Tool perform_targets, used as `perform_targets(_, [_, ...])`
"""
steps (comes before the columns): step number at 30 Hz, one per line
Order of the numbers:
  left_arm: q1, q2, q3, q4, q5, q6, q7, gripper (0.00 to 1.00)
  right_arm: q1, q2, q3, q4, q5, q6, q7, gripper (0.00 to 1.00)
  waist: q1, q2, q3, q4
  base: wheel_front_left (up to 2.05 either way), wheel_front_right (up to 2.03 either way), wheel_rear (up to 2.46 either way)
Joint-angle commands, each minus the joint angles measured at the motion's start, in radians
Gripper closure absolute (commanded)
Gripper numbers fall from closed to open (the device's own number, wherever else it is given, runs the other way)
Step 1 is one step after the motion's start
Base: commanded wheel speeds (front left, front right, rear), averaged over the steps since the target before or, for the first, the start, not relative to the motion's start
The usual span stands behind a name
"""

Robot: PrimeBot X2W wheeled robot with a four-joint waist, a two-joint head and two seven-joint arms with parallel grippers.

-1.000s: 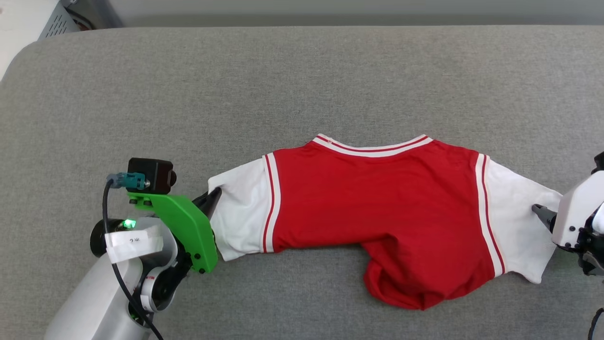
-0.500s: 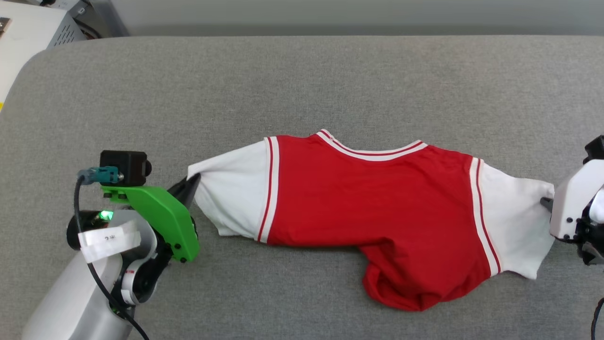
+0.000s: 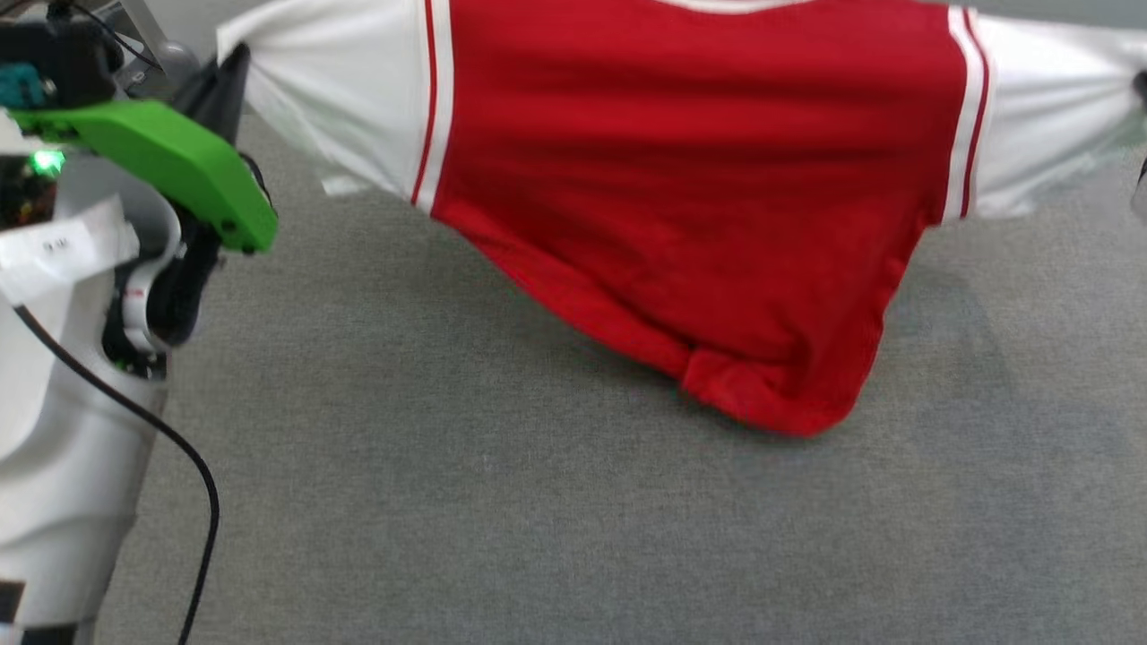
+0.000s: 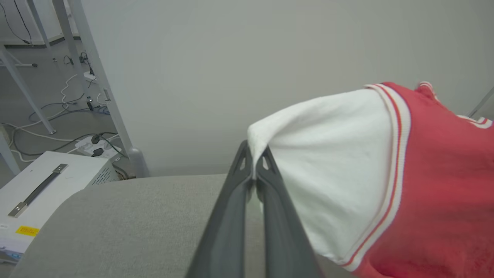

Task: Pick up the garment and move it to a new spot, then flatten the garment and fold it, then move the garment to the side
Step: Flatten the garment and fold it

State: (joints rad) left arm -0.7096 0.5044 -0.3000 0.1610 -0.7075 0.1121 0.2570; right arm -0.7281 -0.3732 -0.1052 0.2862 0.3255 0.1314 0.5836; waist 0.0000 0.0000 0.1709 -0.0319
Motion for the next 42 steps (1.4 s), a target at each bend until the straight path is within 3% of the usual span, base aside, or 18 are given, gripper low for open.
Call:
perform_targets(1, [-0.063, 0.000, 0.001, 0.033, 0.024, -0.011, -0.014, 1.00, -0.051, 0.002, -0.003, 0.008, -0.020, -0.001, -0.022, 1.00, 0.0000, 0.0000, 0.026, -0.004, 0.00, 0.00, 0.00])
perform_targets(14, [-0.626, -0.036, -0.018, 0.419, 0.139, -0.128, -0.219, 1.00, -0.572, 0.006, 0.064, 0.199, -0.178, -0.001, -0.283, 1.00, 0.0000, 0.0000, 0.216, -0.032, 0.00, 0.00, 0.00])
perform_targets(15, [-0.746, -0.037, -0.001, 0.507, 0.141, -0.152, -0.287, 1.00, -0.713, 0.021, 0.076, 0.282, -0.202, -0.001, -0.355, 1.00, 0.0000, 0.0000, 0.255, -0.045, 0.00, 0.00, 0.00])
perform_targets(20, [-0.838, -0.038, 0.001, 0.577, 0.144, -0.181, -0.348, 1.00, -0.840, 0.028, 0.105, 0.374, -0.215, -0.001, -0.415, 1.00, 0.0000, 0.0000, 0.315, -0.047, 0.00, 0.00, 0.00])
perform_targets(31, [-0.830, -0.073, 0.004, 0.768, 0.103, -0.220, -0.452, 1.00, -0.887, 0.081, 0.200, 0.562, -0.144, -0.001, -0.532, 1.00, 0.0000, 0.0000, 0.418, -0.044, 0.00, 0.00, 0.00])
perform_targets(42, [-0.539, -0.133, -0.012, 0.849, 0.018, -0.242, -0.514, 1.00, -0.597, 0.131, 0.353, 0.658, 0.034, -0.001, -0.650, 1.00, 0.0000, 0.0000, 0.351, -0.023, 0.00, 0.00, 0.00])
